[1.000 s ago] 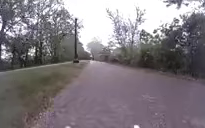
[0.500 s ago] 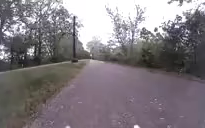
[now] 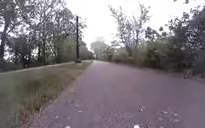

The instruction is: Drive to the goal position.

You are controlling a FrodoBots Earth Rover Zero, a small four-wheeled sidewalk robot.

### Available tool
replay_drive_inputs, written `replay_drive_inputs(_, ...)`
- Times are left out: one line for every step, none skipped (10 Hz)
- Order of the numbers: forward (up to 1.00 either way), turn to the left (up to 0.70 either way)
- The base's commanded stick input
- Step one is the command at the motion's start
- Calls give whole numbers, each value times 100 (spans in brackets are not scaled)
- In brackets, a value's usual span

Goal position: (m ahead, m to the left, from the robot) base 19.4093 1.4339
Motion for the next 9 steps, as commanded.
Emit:
replay_drive_inputs(70,0)
replay_drive_inputs(70,0)
replay_drive_inputs(70,0)
replay_drive_inputs(70,0)
replay_drive_inputs(70,0)
replay_drive_inputs(70,0)
replay_drive_inputs(70,0)
replay_drive_inputs(70,0)
replay_drive_inputs(70,0)
